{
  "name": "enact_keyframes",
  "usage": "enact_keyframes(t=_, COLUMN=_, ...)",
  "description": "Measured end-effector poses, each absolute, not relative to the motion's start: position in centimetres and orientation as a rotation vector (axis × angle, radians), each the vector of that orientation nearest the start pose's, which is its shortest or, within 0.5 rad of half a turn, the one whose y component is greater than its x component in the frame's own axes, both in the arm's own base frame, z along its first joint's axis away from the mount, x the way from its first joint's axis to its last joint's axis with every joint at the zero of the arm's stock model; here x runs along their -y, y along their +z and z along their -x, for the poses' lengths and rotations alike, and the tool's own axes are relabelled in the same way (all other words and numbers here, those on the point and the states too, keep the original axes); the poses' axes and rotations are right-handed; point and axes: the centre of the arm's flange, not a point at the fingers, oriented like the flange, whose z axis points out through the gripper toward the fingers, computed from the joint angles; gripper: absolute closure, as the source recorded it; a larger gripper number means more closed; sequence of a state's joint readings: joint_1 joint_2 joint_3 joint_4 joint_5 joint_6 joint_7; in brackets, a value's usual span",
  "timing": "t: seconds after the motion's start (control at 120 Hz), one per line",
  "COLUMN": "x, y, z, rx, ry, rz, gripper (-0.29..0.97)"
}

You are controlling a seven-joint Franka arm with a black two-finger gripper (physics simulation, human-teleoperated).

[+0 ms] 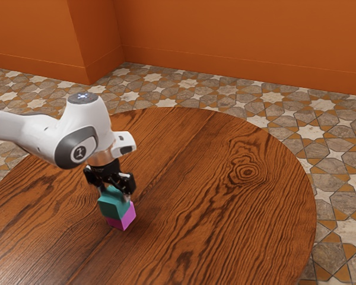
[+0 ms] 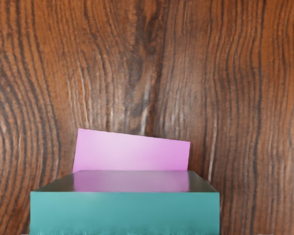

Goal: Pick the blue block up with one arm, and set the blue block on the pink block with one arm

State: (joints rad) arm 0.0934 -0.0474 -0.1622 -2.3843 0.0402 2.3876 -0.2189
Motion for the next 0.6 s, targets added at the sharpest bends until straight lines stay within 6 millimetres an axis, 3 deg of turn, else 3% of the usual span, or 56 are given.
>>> enact_keyframes(t=0.058, x=3.4, y=35.1, z=-49.3, rx=0.183, ry=-0.112, rz=3.106, gripper=0.11)
enact_keyframes(t=0.125, x=3.2, y=37.5, z=-49.1, rx=0.183, ry=-0.190, rz=3.100, gripper=0.08)
enact_keyframes(t=0.258, x=3.3, y=44.4, z=-48.4, rx=0.172, ry=-0.398, rz=3.073, gripper=0.04)
enact_keyframes(t=0.325, x=3.7, y=51.0, z=-50.3, rx=0.122, ry=-0.574, rz=3.054, gripper=0.03)
enact_keyframes(t=0.408, x=4.2, y=61.2, z=-53.1, rx=0.081, ry=-0.749, rz=3.062, gripper=0.02)
enact_keyframes(t=0.442, x=4.3, y=63.7, z=-53.3, rx=0.059, ry=-0.757, rz=3.073, gripper=0.02)
enact_keyframes(t=0.5, x=4.5, y=65.0, z=-53.1, rx=0.020, ry=-0.699, rz=3.097, gripper=0.01)
enact_keyframes(t=0.6, x=4.5, y=64.4, z=-52.5, rx=-0.041, ry=-0.552, rz=3.131, gripper=0.01)
